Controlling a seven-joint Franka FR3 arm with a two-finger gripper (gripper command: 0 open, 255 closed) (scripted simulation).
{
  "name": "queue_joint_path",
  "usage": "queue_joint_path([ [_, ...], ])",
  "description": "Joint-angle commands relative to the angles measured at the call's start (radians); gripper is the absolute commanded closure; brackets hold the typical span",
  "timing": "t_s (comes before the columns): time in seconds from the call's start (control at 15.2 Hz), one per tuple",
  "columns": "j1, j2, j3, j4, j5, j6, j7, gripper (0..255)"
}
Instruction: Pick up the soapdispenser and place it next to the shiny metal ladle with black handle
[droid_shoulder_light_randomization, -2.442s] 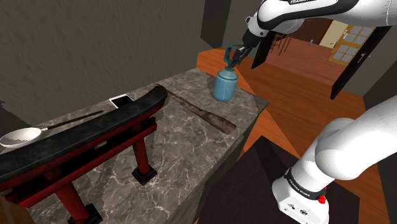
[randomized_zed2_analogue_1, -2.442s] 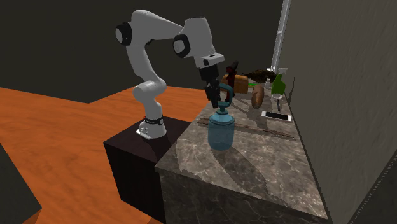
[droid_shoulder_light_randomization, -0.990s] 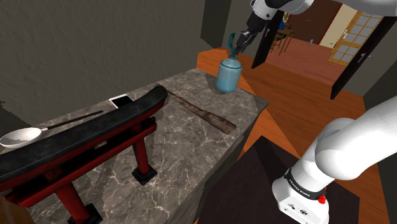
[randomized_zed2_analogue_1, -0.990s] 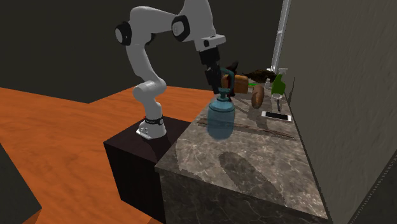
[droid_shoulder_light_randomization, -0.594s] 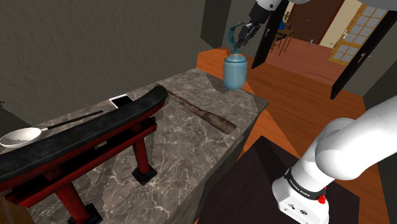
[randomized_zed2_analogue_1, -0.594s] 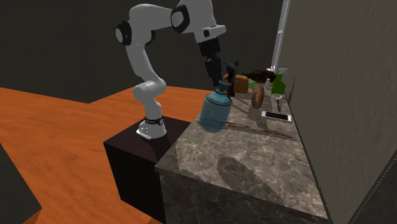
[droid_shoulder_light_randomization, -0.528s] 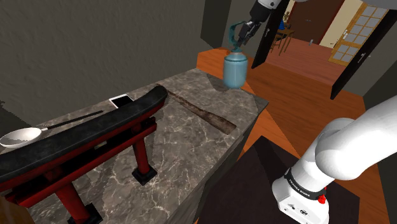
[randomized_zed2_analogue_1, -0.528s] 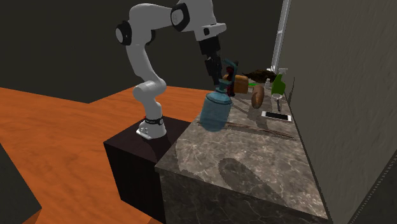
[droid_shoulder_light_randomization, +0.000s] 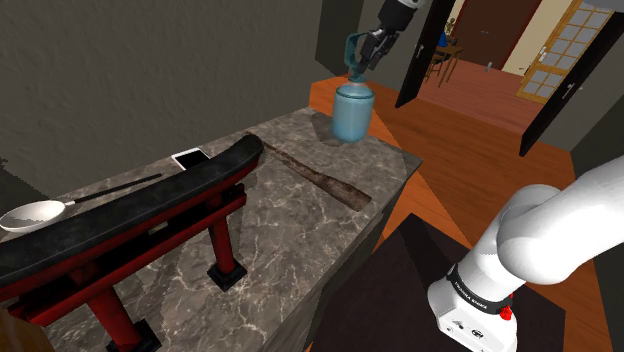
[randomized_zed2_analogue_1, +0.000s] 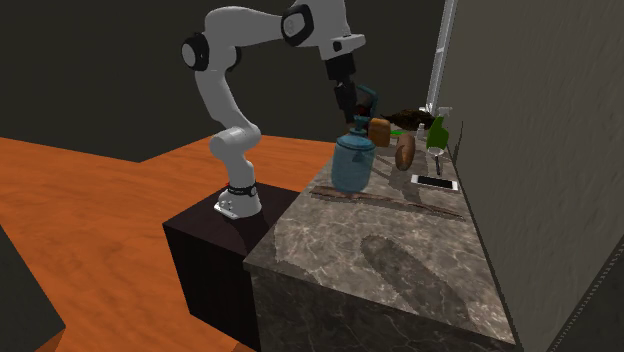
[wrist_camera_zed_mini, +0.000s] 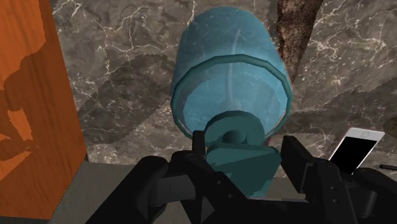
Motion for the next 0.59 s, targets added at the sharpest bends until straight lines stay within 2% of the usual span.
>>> queue_joint_path([
  [0.0,0.013,-0.009,0.037,-0.01,-0.002,0.002,0.051,255],
  [0.53,0.068,-0.008,0.185,-0.013,-0.005,0.008,0.253,255],
])
